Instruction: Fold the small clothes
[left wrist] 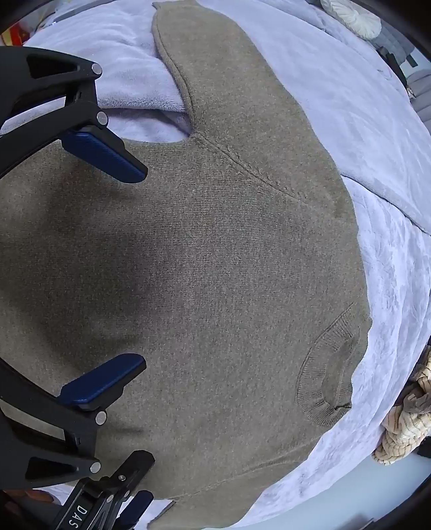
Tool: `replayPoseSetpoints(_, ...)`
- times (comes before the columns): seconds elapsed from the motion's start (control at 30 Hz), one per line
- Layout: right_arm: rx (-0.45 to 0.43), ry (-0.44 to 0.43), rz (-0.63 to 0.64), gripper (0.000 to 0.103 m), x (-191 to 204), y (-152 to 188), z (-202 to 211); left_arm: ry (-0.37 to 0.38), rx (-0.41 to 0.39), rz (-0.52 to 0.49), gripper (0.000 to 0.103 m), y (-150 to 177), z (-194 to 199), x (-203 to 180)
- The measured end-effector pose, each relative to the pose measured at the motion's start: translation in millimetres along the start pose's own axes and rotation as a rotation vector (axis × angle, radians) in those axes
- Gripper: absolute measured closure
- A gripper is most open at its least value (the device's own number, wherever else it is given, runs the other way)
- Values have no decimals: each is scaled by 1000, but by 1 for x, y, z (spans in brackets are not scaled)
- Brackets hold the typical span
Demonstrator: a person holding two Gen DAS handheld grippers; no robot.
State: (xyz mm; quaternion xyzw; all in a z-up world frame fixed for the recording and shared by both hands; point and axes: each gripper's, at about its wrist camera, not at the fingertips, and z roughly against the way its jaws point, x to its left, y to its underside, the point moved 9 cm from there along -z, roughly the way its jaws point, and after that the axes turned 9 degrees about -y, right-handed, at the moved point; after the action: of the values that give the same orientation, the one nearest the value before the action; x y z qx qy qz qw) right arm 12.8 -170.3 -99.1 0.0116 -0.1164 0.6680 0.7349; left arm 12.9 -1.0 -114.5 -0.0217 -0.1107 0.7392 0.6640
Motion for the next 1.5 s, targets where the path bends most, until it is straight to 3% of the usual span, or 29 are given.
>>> replayPoseSetpoints(1.5, -5, -4, -3, 0, -1, 0, -5, 2, 6, -9, 0, -5, -2, -3)
